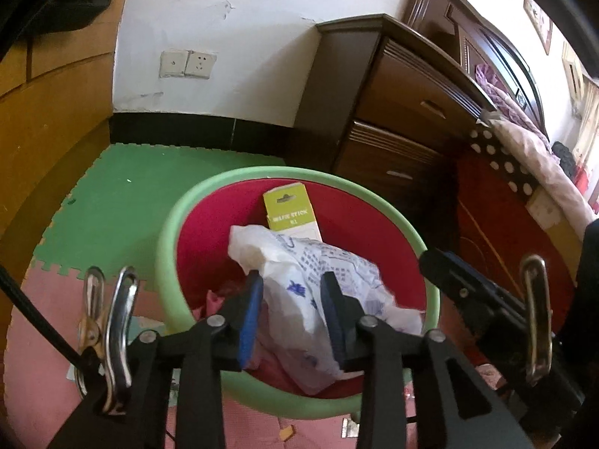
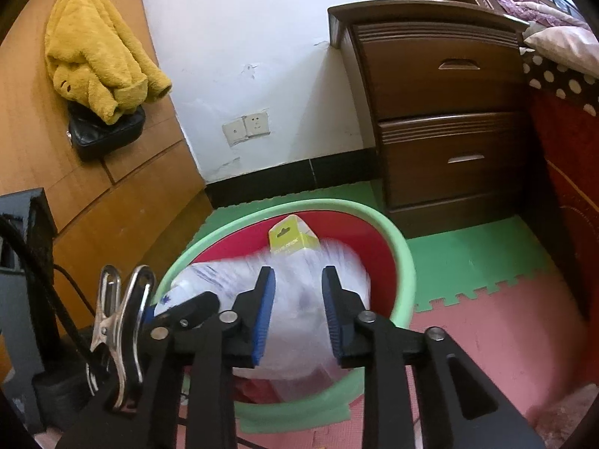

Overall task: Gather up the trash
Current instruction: 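Open both tools to drop the white plastic bag into the bucket, then move both open tools away from the bucket toward the blue wet-wipes pack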

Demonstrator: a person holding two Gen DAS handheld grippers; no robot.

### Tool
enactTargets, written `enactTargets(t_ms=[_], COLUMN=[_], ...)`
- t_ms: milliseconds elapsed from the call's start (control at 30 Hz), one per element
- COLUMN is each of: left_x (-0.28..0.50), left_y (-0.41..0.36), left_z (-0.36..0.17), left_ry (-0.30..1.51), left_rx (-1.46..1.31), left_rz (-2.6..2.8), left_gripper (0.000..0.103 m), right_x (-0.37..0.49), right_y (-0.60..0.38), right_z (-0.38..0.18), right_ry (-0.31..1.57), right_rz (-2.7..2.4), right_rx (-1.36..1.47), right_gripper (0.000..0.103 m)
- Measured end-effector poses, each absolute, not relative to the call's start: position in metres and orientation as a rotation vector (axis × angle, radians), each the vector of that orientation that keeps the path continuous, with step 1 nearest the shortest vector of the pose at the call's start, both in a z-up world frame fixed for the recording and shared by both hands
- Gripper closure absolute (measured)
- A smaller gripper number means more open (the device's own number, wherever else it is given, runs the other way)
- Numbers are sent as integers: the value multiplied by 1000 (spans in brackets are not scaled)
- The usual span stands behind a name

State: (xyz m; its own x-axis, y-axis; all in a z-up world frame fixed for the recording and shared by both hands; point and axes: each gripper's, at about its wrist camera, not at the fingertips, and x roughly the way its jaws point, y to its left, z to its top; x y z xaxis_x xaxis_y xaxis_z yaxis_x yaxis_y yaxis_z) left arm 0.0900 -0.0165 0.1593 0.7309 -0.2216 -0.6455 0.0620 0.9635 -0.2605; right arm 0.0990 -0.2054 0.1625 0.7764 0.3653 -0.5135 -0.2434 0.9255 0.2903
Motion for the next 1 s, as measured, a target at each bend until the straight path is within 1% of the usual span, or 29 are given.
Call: enactTargets(t_ms=[67, 133, 267, 400, 667, 1000], left_x=[85, 80, 70, 56, 23, -11], left_y=[-14, -12, -10, -7, 7, 37], left_z=[162, 166, 172, 178, 183, 172], left_ry=[728, 719, 713, 704, 702, 721], left_rx=[-228, -227, -214, -213, -199, -220], left_rz=[-153, -153, -156, -160, -142, -70], left_gripper=[65, 64, 64, 64, 64, 64], right_x=[96, 94, 85, 73, 43, 9], right_y=[-209, -212, -220, -225, -236, -251], right_z=[163, 164, 168, 174, 183, 168], right_ry=[592, 589, 577, 561, 538, 563], right_rz=[326, 322, 321, 324, 332, 317], right_rx=[216, 223, 238, 249, 275, 305], right_gripper=[73, 73, 72, 68, 68, 68])
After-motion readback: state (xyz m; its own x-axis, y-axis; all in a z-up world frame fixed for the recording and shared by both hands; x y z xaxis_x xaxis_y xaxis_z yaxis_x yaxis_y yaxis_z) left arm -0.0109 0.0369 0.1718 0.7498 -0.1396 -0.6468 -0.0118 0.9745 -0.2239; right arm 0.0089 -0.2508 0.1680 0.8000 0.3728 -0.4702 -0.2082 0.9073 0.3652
